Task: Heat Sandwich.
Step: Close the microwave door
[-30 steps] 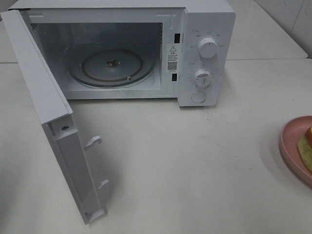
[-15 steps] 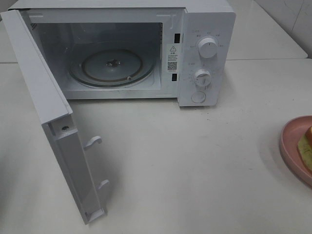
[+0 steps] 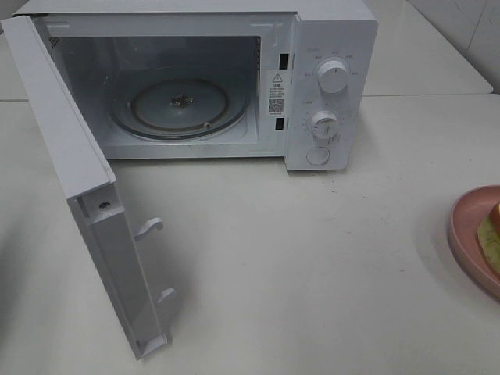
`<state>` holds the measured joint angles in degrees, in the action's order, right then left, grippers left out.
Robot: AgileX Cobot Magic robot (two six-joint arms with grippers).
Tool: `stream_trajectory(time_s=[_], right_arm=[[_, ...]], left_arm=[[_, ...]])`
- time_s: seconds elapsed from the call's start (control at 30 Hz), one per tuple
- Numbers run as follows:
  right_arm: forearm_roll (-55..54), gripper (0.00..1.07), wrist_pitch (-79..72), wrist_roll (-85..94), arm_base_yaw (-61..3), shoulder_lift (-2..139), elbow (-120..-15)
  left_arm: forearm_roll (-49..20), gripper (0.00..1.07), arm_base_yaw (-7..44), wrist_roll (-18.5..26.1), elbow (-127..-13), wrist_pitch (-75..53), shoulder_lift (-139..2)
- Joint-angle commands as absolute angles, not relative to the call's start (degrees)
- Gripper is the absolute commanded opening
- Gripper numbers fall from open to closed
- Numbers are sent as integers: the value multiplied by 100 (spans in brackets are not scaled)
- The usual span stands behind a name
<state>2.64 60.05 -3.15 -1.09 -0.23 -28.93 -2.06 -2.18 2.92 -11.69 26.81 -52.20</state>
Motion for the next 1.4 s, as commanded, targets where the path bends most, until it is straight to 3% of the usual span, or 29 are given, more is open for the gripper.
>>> stream_trajectory(time_s=[0.03, 0.13, 0.3, 0.4, 0.53, 0.7, 0.9, 1.4], right_arm=[[235, 76, 5947, -286, -63, -172, -2893], [235, 76, 5947, -286, -63, -172, -2893], [235, 76, 5947, -286, -63, -172, -2893], [235, 76, 5947, -286, -63, -172, -2893], [235, 76, 5947, -286, -63, -172, -2893], [235, 76, 5947, -286, -63, -172, -2893], [235, 76, 5947, -286, -63, -172, -2893], [235, 76, 5947, -286, -63, -172, -2893]], left_arm=[[0, 0, -183, 195, -1163, 3392, -5661], [195, 0, -178, 189, -1163, 3564, -5913], [779, 0, -166, -390, -1180, 4079, -6606], [1031, 0, -166, -481, -1215, 4188, -6790], [1902, 0, -166, -985, -1490, 4326, -7271], [2498, 0, -166, -1415, -1581, 4778, -7729], [2636, 0, -115, -1455, -1593, 5265, -8136], [2298, 0, 1026, -1289, -2143, 5288, -8990]])
